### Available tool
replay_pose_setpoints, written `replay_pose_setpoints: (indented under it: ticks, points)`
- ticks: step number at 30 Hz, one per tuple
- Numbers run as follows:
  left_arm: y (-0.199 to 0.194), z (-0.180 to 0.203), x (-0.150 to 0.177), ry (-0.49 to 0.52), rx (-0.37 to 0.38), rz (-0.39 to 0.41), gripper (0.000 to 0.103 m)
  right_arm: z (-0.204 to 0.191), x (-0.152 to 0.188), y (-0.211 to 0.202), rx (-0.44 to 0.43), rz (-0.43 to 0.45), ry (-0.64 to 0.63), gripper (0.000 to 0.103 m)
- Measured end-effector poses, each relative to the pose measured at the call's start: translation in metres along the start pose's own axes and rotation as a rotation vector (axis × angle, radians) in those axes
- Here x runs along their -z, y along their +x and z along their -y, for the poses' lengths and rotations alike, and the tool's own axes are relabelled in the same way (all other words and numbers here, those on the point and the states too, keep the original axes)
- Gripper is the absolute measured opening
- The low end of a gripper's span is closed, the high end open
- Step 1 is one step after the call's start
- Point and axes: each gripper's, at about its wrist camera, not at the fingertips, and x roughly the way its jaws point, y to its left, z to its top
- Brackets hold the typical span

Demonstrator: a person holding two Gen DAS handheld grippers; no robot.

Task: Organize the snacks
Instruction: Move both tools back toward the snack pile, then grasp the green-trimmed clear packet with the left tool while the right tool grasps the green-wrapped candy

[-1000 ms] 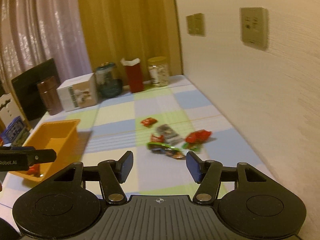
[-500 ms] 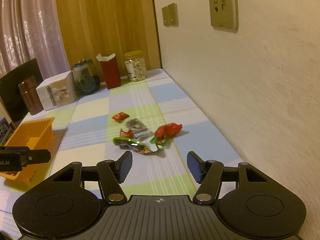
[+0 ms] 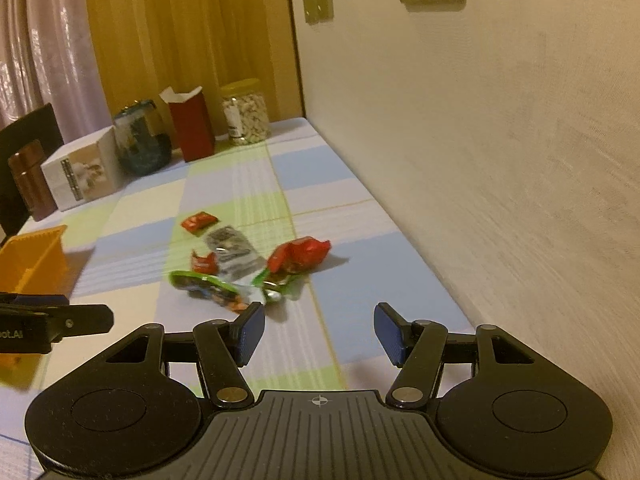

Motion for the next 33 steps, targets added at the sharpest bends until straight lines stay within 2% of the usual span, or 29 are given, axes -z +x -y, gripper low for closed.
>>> replay_pose_setpoints:
  ticks: [2, 4, 10, 16, 24, 29, 33]
  points:
    - [0.014, 0.005, -0.003, -0.008, 0.017, -0.014, 0.076, 0.006, 0.000, 0.007, -0.002, -0.001, 0.001, 0.061]
    - [0.029, 0.010, -0.006, -0.021, 0.038, -0.030, 0.066, 0.011, 0.001, 0.013, 0.001, -0.003, 0.000, 0.061]
    - [0.068, 0.022, -0.011, -0.057, 0.110, -0.065, 0.052, 0.021, 0.002, 0.029, 0.013, -0.015, 0.008, 0.061]
    - [0.099, 0.025, -0.015, -0.137, 0.162, -0.062, 0.051, 0.027, 0.004, 0.040, 0.029, -0.019, 0.014, 0.061]
    - [0.123, 0.023, -0.022, -0.190, 0.134, -0.055, 0.049, 0.027, 0.005, 0.052, 0.044, -0.015, 0.012, 0.061]
    - [0.124, 0.019, -0.024, -0.168, 0.117, -0.054, 0.036, 0.023, 0.005, 0.059, 0.042, -0.018, 0.008, 0.061]
    - [0.114, 0.012, -0.020, -0.100, 0.111, -0.076, 0.014, 0.016, 0.006, 0.062, 0.035, -0.017, 0.003, 0.061]
